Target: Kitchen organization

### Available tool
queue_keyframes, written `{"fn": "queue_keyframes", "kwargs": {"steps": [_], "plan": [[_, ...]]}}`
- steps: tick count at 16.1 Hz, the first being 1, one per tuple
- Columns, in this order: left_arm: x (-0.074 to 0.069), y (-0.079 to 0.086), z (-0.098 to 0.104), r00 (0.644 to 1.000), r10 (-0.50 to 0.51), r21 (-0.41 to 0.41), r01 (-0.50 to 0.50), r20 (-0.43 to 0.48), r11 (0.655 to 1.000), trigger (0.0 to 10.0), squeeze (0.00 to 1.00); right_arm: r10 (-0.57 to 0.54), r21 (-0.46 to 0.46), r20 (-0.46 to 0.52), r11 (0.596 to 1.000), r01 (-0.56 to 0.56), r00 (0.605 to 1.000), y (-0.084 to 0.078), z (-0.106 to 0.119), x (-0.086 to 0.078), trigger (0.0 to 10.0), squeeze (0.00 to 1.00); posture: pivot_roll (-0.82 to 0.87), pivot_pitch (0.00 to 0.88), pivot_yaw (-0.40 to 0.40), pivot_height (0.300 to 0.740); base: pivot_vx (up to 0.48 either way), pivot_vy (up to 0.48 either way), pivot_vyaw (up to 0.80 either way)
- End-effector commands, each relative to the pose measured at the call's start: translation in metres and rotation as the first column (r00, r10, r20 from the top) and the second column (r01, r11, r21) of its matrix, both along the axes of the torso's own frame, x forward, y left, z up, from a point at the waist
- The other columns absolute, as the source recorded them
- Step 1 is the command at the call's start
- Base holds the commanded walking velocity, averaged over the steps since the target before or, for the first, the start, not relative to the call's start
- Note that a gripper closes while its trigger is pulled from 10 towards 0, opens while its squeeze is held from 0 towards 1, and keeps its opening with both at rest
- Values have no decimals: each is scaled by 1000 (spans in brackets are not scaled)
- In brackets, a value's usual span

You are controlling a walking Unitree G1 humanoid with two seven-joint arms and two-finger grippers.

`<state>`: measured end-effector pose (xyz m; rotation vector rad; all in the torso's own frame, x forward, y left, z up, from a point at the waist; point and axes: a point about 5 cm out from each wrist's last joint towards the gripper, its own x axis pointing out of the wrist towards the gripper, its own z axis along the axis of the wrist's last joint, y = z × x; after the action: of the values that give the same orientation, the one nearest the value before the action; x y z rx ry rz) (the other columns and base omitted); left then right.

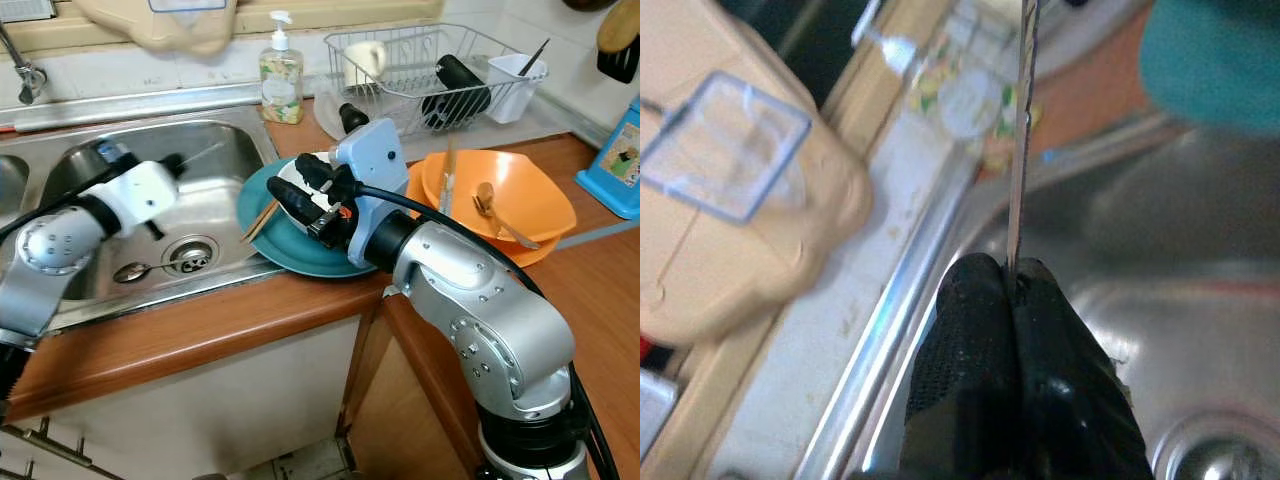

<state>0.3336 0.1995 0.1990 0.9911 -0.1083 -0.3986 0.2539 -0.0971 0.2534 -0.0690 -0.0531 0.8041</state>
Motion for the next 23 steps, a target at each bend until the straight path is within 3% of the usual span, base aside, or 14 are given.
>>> {"fn": "queue_keyframes", "kwargs": {"steps": [1,2,6,9,11,12,18,21,22,23], "plan": [[6,16,-9,993,89,42,-86,-77,995,1255,0,4,-11,3,1000,-4,1000,-2,-1,-6,10000,0,-89,0,30,740,0,0,0],[8,30,-25,966,181,87,-167,-186,982,10000,0,-1,-17,-10,1000,1,1000,-2,-5,-9,10000,0,-90,0,38,740,0,0,0],[17,46,-50,896,289,125,-262,-337,957,10000,0,13,-39,-32,999,-14,999,-4,-10,-14,10000,0,-92,0,39,740,0,0,0],[21,48,-60,865,303,133,-272,-400,953,10000,0,9,-53,-37,999,-11,999,-5,-13,-15,10000,0,-94,0,44,740,0,0,0],[22,44,-73,826,301,143,-265,-476,954,10000,875,-5,-67,-43,998,2,999,-7,-16,-18,10000,0,-107,0,58,740,0,0,0],[22,43,-79,809,300,154,-258,-505,954,10000,1000,-7,-69,-44,998,4,999,-7,-17,-18,10000,0,-107,0,58,740,0,0,0],[21,41,-92,778,299,158,-254,-552,954,10000,1000,-15,-73,-46,997,11,999,-8,-18,-18,10000,0,-107,0,53,740,0,0,0],[23,41,-88,804,287,122,-263,-521,957,10000,1000,-27,-61,-49,998,24,998,-9,-18,-16,10000,0,-105,0,53,740,0,0,0],[23,41,-85,824,278,64,-285,-494,957,10000,965,-49,-50,-44,998,46,998,-11,-18,-14,10000,0,-108,0,57,740,0,0,0],[24,41,-83,840,274,-1,-310,-468,951,10000,431,-73,-44,-35,996,71,997,-13,-18,-13,10000,0,-108,0,57,740,0,0,0]]}}
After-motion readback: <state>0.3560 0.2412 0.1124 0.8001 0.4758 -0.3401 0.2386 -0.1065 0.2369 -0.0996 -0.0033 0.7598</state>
